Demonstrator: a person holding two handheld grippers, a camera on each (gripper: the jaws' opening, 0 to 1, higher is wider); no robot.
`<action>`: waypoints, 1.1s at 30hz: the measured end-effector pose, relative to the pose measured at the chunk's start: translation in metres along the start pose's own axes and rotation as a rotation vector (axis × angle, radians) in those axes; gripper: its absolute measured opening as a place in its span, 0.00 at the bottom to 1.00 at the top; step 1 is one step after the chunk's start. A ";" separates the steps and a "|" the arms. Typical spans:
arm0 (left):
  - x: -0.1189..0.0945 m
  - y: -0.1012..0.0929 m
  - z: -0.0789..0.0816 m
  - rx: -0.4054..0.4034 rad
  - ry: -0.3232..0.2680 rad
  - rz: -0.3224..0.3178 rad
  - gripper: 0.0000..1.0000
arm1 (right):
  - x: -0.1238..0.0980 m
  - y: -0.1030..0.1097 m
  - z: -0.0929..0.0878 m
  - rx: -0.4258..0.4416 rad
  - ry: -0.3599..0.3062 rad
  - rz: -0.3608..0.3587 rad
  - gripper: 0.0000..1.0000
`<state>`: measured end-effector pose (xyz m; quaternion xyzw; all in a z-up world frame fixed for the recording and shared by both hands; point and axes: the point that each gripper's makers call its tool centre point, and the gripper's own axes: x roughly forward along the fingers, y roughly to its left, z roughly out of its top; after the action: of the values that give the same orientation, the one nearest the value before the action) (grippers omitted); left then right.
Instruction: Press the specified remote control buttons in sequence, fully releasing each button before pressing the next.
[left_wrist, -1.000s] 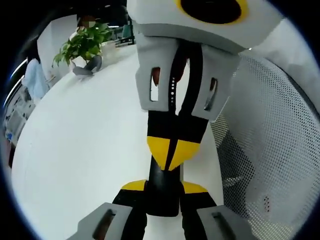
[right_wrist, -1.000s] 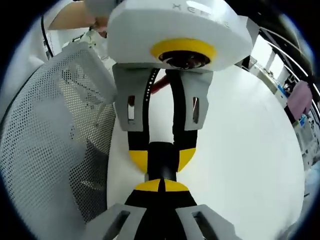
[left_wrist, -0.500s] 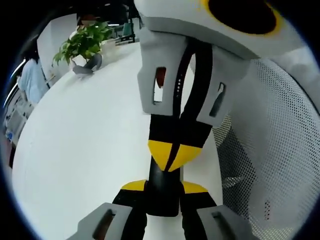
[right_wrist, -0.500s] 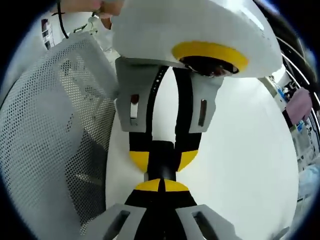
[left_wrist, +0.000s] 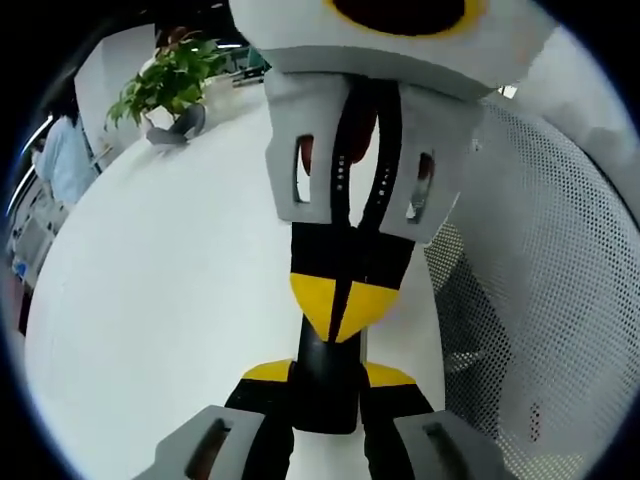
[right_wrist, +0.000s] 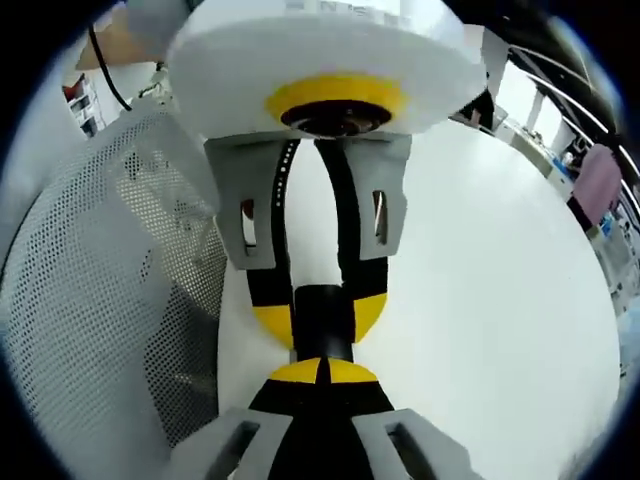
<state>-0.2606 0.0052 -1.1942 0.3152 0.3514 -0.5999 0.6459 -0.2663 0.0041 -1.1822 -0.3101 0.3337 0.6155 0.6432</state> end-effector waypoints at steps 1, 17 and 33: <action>0.000 0.000 0.000 -0.001 -0.002 0.000 0.24 | 0.000 0.002 0.000 0.021 -0.009 0.011 0.00; 0.003 0.002 0.002 -0.006 0.040 0.007 0.24 | -0.015 -0.009 -0.040 0.140 0.026 -0.054 0.25; -0.055 0.044 0.059 -0.280 -0.384 0.323 0.53 | -0.015 -0.009 -0.037 0.142 0.013 -0.047 0.23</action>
<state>-0.2137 -0.0103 -1.1165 0.1556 0.2473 -0.4836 0.8251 -0.2591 -0.0348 -1.1914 -0.2754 0.3732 0.5731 0.6756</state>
